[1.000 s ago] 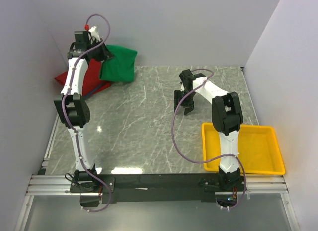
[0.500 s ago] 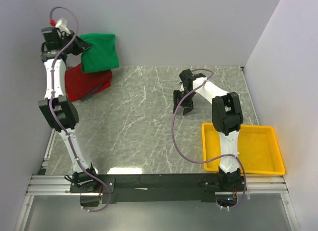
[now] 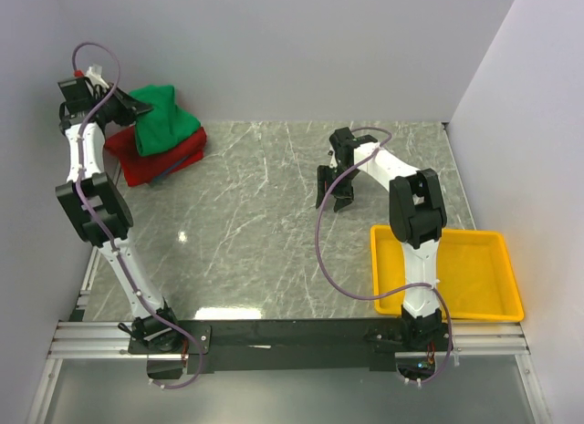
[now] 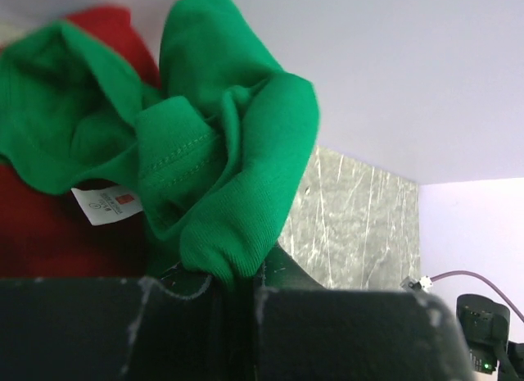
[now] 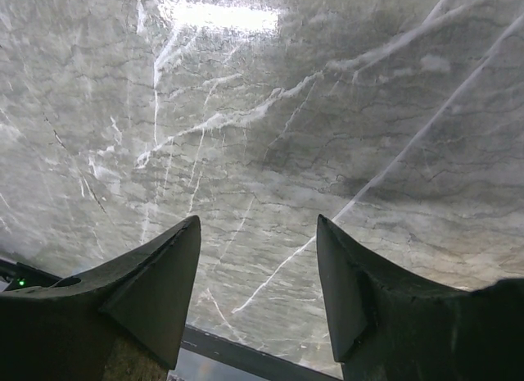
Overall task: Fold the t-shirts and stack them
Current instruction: Neatly place the folded tshirt to the corner, then reset both grippers
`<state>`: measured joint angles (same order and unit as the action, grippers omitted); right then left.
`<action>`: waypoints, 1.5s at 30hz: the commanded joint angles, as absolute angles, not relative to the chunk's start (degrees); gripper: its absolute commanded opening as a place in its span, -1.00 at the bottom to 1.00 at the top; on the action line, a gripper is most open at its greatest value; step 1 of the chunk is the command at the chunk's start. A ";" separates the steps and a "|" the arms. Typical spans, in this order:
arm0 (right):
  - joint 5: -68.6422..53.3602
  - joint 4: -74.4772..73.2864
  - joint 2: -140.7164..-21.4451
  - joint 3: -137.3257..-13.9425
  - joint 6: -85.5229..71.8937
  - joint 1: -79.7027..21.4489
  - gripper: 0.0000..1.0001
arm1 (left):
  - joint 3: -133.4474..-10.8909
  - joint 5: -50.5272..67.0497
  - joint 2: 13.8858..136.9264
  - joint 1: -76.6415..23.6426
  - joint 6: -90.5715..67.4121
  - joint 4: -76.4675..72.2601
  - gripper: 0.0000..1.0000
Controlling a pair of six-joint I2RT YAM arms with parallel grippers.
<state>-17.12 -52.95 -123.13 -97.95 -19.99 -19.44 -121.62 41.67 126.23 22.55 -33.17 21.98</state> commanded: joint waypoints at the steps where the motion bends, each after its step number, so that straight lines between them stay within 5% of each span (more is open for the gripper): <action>1: -17.75 -51.77 -122.70 -97.38 -20.21 -18.90 0.30 | -120.07 41.41 120.76 22.32 -33.14 20.74 -0.99; 15: -17.93 -51.15 -121.47 -95.89 -20.74 -18.90 0.30 | -117.41 24.18 119.09 24.87 -30.15 27.50 -0.99; 18: -17.93 -50.98 -121.20 -95.98 -20.92 -18.90 0.31 | -118.73 18.56 119.36 24.87 -29.62 30.05 -0.37; 22: -17.58 -50.80 -120.15 -95.80 -21.18 -18.90 0.32 | -117.43 13.46 117.78 24.79 -29.01 30.68 0.72; 25: -17.05 -50.02 -118.83 -95.01 -21.44 -18.98 0.32 | -114.09 10.38 113.84 24.52 -28.31 29.45 0.93; 37: -12.57 -44.13 -108.20 -86.14 -23.20 -19.16 0.32 | -94.50 -11.67 94.86 17.23 -27.68 26.72 0.99; 45: -8.54 -39.82 -96.60 -76.83 -24.08 -19.69 0.32 | -78.70 -11.78 83.16 8.73 -29.53 26.29 0.99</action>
<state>-11.57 -43.18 -101.97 -79.20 -23.27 -19.35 -84.18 -10.17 87.55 12.67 -28.40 27.66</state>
